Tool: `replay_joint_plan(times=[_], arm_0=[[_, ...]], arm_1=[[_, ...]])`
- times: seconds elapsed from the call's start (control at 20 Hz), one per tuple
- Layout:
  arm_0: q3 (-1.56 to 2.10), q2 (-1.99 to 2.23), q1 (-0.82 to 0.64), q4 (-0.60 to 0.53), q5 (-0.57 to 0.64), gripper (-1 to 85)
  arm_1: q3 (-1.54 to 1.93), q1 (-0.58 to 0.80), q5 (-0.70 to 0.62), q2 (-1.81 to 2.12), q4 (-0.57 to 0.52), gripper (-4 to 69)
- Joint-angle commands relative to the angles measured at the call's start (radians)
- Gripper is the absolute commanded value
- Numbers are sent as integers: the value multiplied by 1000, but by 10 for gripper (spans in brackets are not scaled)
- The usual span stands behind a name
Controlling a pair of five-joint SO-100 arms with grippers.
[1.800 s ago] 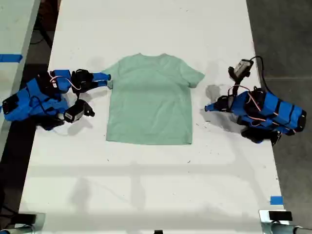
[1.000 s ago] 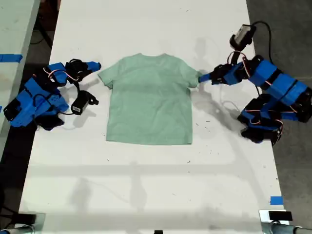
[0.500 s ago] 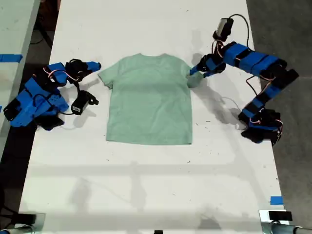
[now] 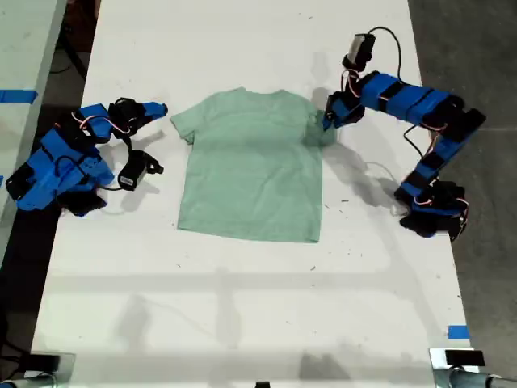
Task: Fold t shirt
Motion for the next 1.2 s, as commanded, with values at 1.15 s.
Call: replay_joint_plan(times=[1.15], arm_0=[[38,9,-6,-18,8,-3]], arm_1=[[-155,-426,-15,417,270,10]])
